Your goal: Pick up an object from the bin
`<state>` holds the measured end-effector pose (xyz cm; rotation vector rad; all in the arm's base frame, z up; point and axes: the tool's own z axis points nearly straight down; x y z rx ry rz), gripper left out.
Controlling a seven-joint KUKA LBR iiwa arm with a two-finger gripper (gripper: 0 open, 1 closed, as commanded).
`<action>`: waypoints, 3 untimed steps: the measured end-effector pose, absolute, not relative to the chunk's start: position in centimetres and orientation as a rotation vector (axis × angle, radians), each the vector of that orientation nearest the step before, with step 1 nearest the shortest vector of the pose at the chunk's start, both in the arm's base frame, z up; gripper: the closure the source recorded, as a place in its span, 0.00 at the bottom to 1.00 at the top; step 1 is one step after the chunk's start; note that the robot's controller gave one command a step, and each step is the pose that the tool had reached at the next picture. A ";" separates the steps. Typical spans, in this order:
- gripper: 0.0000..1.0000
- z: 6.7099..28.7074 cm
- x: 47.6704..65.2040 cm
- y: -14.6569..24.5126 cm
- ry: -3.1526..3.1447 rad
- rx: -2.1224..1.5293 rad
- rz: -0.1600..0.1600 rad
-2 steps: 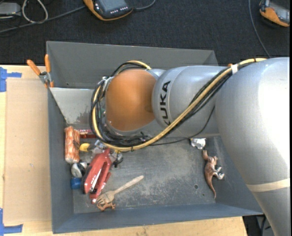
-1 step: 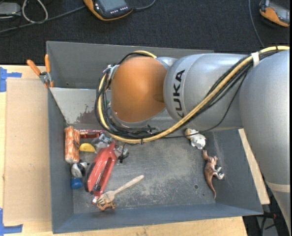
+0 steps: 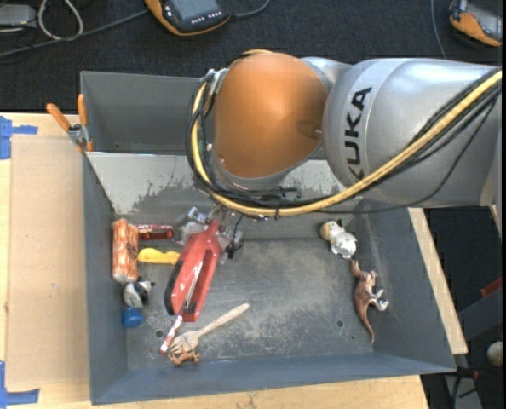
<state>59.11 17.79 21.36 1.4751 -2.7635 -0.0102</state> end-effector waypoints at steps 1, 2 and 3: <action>1.00 15.5 59.3 18.6 -2.680 1.632 -0.011; 1.00 9.8 60.1 17.0 -2.814 1.403 -0.009; 1.00 15.2 59.7 17.9 -2.795 1.422 -0.013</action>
Offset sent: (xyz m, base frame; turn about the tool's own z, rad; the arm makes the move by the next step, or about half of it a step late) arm 0.0160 -0.0170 -0.1436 0.1448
